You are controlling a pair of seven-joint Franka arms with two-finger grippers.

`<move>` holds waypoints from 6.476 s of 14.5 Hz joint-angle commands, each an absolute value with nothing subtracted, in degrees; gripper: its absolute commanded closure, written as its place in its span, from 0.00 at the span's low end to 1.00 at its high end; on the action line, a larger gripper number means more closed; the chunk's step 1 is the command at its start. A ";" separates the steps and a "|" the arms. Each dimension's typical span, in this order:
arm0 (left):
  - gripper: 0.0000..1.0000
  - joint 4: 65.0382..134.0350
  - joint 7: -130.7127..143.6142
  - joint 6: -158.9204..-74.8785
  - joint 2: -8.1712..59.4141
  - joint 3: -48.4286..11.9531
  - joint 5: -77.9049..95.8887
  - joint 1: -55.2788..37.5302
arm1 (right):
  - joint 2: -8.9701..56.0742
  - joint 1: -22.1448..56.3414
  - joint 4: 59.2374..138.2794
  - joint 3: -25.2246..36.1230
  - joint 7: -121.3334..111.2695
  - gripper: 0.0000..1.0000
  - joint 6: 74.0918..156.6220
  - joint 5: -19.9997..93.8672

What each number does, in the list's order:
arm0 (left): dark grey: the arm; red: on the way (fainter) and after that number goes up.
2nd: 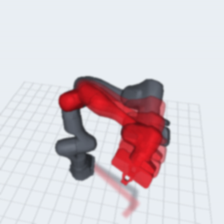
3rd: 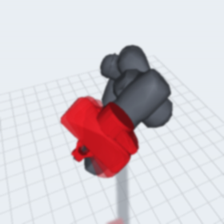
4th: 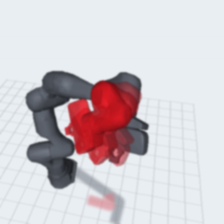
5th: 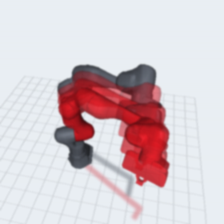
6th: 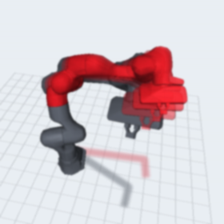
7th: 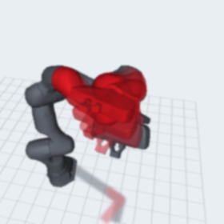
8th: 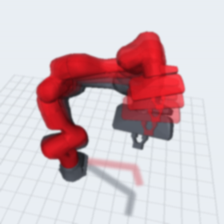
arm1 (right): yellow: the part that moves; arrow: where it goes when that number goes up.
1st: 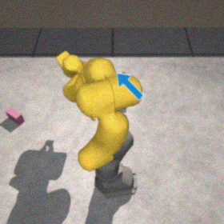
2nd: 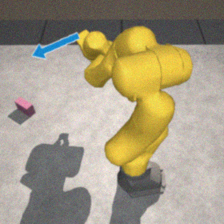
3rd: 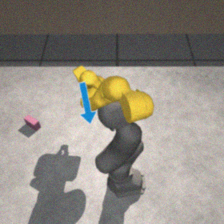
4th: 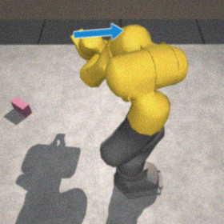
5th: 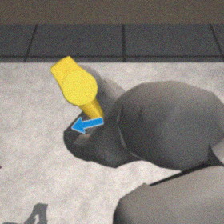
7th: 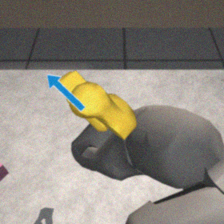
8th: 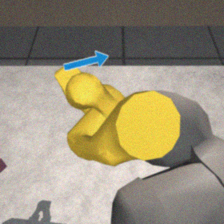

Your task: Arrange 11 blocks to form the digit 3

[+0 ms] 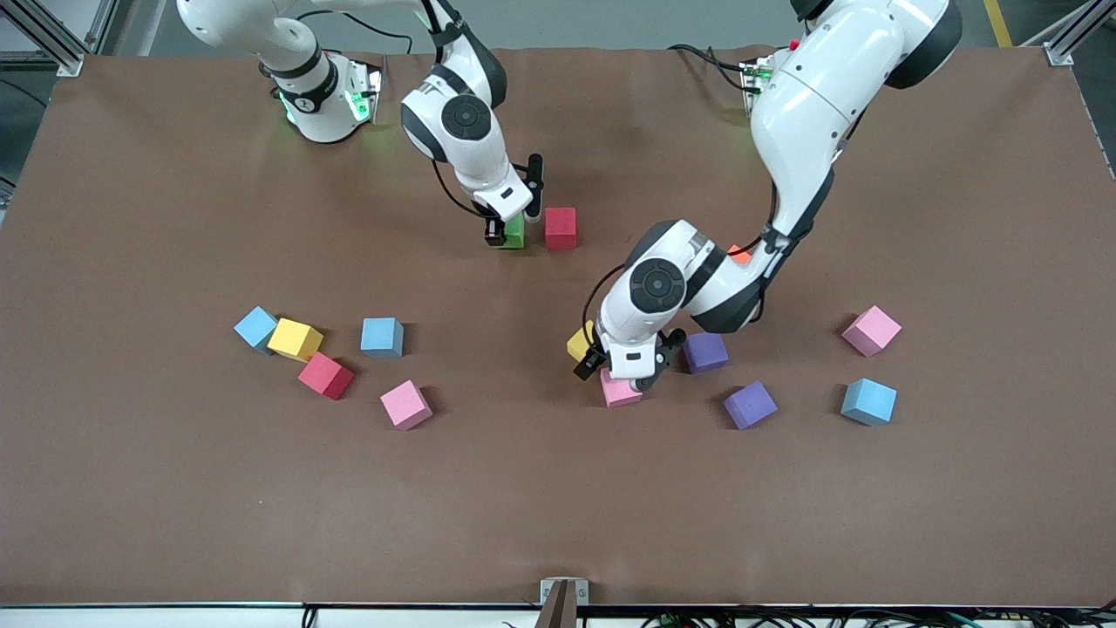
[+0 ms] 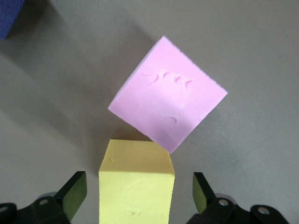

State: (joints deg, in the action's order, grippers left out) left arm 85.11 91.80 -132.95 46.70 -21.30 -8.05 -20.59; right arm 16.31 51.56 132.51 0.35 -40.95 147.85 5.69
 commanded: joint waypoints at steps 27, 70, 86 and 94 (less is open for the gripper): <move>0.84 130.85 148.97 -153.26 19.69 -26.89 -7.12 -20.04 | 21.71 56.25 127.00 0.97 -38.76 0.61 149.15 6.94; 0.00 125.88 151.00 -142.25 18.99 -28.03 -8.70 -27.07 | 43.59 26.20 83.41 8.61 -16.17 0.00 126.74 7.21; 0.00 101.79 108.06 -120.06 20.65 -27.86 -12.39 -9.50 | 44.40 26.72 85.60 5.63 -13.90 0.65 128.77 8.08; 0.00 99.84 76.85 -119.97 23.20 -27.69 -14.14 0.87 | 30.68 38.83 103.43 5.36 17.02 0.65 133.59 8.26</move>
